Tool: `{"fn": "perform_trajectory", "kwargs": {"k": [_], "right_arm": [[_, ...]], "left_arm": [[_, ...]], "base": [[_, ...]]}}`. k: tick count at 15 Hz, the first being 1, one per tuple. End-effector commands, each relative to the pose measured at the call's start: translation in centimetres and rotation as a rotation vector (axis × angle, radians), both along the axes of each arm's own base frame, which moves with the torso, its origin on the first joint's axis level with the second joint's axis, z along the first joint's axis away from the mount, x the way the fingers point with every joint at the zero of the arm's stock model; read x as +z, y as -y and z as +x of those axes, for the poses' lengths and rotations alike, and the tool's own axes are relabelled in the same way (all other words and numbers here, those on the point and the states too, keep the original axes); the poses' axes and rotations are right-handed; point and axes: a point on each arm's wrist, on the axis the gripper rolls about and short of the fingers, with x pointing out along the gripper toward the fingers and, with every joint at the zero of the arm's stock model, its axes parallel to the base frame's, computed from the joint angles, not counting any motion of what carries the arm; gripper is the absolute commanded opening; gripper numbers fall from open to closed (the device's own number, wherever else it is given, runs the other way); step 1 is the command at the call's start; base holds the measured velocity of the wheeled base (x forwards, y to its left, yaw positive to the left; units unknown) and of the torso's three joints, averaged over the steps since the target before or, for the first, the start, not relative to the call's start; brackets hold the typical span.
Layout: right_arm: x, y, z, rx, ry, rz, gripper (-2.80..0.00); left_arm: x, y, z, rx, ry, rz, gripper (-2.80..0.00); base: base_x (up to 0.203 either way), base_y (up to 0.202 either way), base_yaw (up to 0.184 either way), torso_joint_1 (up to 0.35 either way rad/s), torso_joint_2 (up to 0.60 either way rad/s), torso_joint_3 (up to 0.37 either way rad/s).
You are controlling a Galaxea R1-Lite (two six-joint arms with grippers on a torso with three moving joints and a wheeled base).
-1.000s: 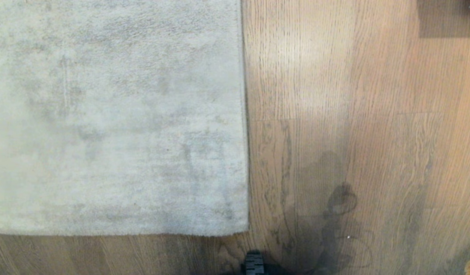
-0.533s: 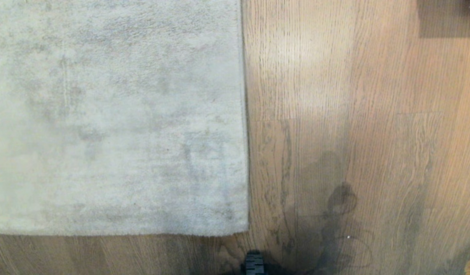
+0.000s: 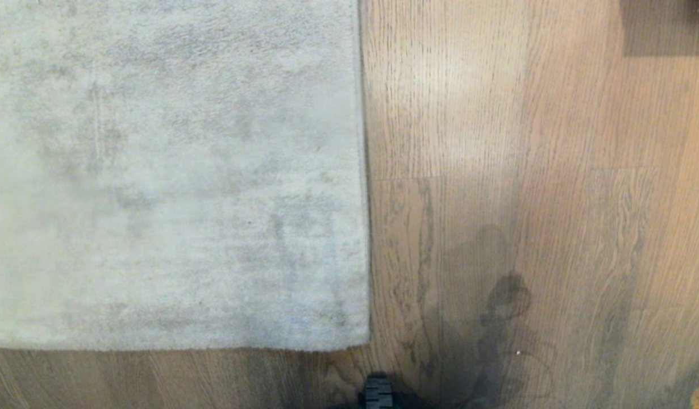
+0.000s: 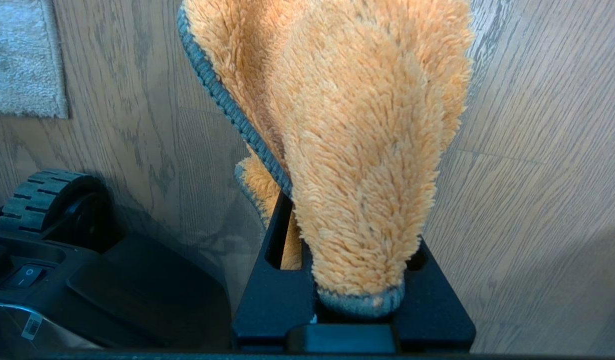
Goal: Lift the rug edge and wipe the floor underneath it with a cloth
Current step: Put down the rag
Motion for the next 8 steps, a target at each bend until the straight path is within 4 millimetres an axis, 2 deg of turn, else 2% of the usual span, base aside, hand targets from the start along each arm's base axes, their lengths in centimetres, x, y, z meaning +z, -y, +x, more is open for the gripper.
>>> {"fn": "perform_trajectory", "kwargs": {"k": [1,8], "right_arm": [[0.0,0.0,0.01,0.001,-0.002,0.009,-2.8],[-0.03,0.0,0.02,-0.002,-0.006,0.04,-2.8]], "left_arm": [[0.0,-0.01,0.0,0.003,0.0,0.0,-2.8],[0.0,0.0,0.0,0.0,0.0,0.0,-2.8]], "base": [[0.0,0.0,0.0,0.0,0.0,0.0],[0.0,0.0,0.0,0.0,0.0,0.0]]}}
